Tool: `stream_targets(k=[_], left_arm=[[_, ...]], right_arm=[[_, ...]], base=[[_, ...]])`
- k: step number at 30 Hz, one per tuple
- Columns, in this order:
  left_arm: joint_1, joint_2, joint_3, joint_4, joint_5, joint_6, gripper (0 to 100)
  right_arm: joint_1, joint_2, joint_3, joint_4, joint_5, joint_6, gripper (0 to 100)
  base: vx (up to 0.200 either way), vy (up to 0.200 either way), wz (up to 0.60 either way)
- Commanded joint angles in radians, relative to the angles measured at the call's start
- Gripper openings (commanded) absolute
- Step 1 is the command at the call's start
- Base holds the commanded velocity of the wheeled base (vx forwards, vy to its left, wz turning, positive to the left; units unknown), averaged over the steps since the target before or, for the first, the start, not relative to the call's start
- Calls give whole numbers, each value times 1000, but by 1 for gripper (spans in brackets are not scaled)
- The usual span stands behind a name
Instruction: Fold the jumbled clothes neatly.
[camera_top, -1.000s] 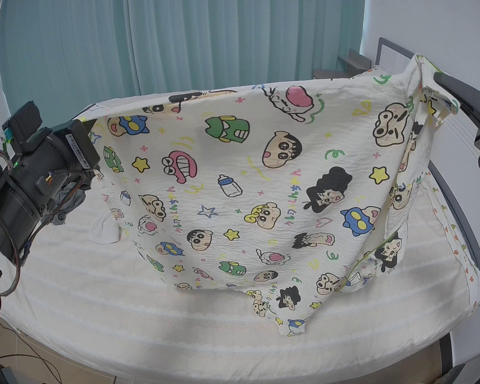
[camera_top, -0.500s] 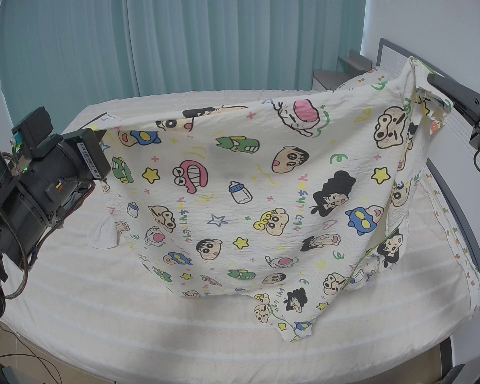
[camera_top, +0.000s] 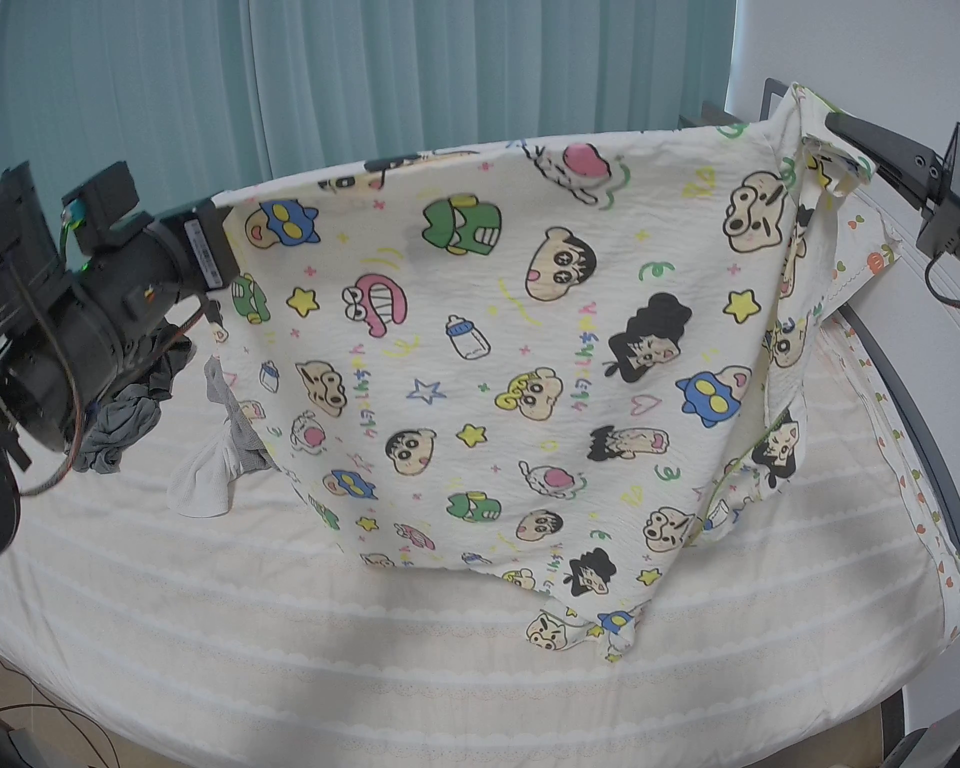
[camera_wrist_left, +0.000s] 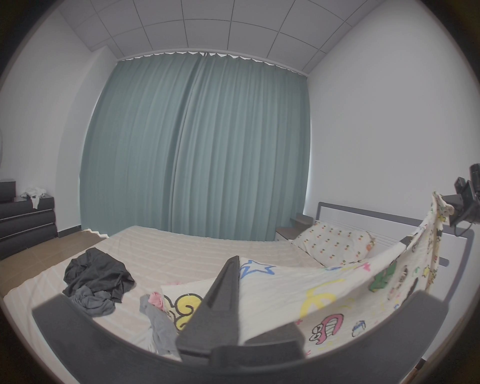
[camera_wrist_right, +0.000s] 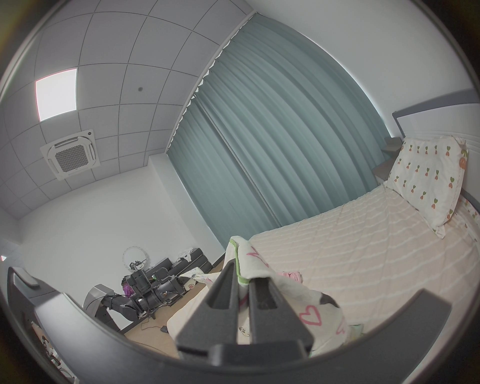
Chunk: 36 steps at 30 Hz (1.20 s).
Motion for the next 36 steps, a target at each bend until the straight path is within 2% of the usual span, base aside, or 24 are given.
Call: stream_targets(k=[1,5,10,12,17,19,22,24,26,27,28,31,32,34,35,36], left_arm=[[85,165,-255,109,-2,-14,0],[89,257,-408,112,-1,-89,0],[90,325,-486,98,-1,-115,0],[93,374,-534,42,1,-128,0],[107,475,-569,-86,5,-129,0],[110,483,-517,-153,-1,-125,0],[116,464,-426,-162,-13,-123,0],[116,453,-345,-165,-35,-123,0],[116,452,-339,-165,-36,-123,0],[113,423,-224,-187,-78,-123,0],[110,407,-163,-207,-90,-123,0],[104,381,-74,-225,-94,-125,0],[85,354,22,-230,-94,-125,0],[76,342,58,-230,-96,-125,0],[52,297,152,-231,-94,-126,0],[44,283,172,-230,-94,-128,0]], right_arm=[[-62,158,-158,-30,2,19,0],[-88,241,-240,-121,-10,39,0],[-133,311,-303,-221,-13,41,0],[-171,359,-346,-282,-19,44,0],[-188,414,-335,-371,-48,44,0],[-198,408,-224,-403,-48,32,0],[-232,368,-96,-399,14,30,0],[-268,356,-32,-399,65,29,0],[-271,356,-26,-399,70,29,0],[-300,339,69,-403,119,12,0],[-315,323,125,-403,140,-16,0],[-333,284,218,-402,192,-47,0],[-356,251,287,-399,248,-51,0],[-364,239,312,-397,265,-51,0],[-383,207,369,-397,295,-51,0],[-386,198,381,-396,301,-51,0]], base=[[0,0,0],[0,0,0],[0,0,0],[0,0,0],[0,0,0],[0,0,0],[0,0,0],[0,0,0],[0,0,0],[0,0,0],[0,0,0],[0,0,0],[0,0,0],[0,0,0],[0,0,0],[0,0,0]])
